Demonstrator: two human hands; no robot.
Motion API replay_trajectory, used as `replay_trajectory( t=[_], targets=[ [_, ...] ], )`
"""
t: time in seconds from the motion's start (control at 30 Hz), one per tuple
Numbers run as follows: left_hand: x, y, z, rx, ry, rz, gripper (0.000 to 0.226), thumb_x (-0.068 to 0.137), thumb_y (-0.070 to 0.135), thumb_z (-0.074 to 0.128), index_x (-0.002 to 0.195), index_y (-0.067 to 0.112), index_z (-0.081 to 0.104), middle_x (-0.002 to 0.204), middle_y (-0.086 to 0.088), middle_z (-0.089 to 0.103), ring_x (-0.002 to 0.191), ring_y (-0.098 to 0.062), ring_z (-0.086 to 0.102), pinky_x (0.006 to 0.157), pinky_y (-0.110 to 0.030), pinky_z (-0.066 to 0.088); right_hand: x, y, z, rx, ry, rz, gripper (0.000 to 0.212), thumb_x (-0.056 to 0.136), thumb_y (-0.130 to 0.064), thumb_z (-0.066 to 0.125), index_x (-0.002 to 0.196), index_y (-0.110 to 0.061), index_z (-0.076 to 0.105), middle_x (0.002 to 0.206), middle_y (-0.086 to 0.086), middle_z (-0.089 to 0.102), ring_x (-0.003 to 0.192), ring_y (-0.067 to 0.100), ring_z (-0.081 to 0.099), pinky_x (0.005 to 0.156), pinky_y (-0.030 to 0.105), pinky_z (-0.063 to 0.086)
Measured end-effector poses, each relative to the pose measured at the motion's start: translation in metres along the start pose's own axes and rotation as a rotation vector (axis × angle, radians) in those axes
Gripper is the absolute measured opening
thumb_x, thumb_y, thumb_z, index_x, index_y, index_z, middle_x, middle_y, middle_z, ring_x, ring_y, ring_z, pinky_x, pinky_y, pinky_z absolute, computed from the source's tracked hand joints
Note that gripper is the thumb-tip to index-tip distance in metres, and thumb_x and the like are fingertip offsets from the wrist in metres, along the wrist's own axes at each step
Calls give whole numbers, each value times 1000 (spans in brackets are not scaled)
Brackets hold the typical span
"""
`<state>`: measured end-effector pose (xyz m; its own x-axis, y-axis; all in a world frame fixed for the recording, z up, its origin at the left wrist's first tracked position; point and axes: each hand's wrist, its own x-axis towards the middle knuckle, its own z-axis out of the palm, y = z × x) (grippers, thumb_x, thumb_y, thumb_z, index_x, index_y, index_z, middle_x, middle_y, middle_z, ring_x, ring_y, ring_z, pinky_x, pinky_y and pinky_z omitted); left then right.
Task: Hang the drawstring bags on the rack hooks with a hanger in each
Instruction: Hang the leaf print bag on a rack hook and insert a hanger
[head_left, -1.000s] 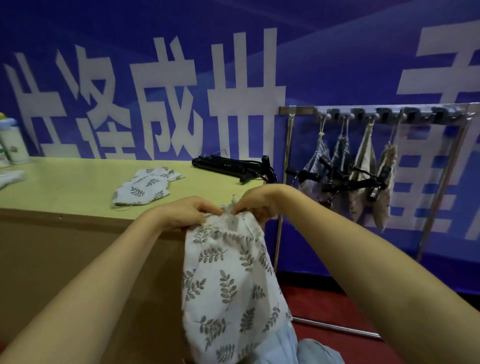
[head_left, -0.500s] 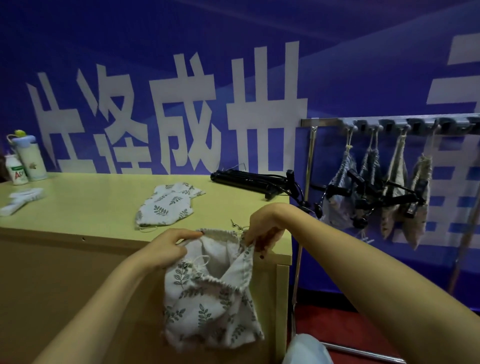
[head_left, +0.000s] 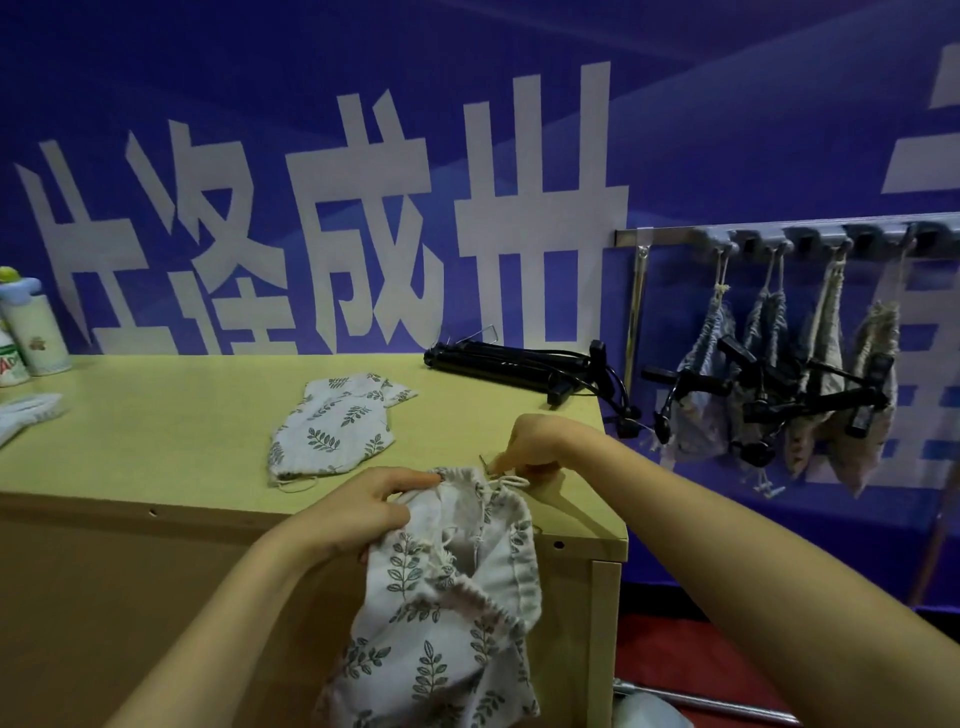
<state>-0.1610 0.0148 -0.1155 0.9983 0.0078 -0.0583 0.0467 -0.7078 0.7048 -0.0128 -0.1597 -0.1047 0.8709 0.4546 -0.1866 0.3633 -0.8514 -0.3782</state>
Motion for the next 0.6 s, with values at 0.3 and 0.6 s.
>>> replay_trajectory(
  t=[0.3,0.6],
  targets=[
    [-1,12,5,33,-5,-1,73,60,16,41,131,23,53,136,3,51,99,-21,53,88,-41,46,9,1,7,-53,82,-14,25,85,-16,65,102,3,68,84,10,65,60,18,54,59,28,48],
    [-2,33,5,-7,-18,42,46,70,7,47,101,39,59,105,3,68,72,-10,63,60,-17,46,-51,-10,-29,683,-709,-558,13,94,-3,50,89,-8,62,91,6,71,79,13,68,69,21,57]
  ],
)
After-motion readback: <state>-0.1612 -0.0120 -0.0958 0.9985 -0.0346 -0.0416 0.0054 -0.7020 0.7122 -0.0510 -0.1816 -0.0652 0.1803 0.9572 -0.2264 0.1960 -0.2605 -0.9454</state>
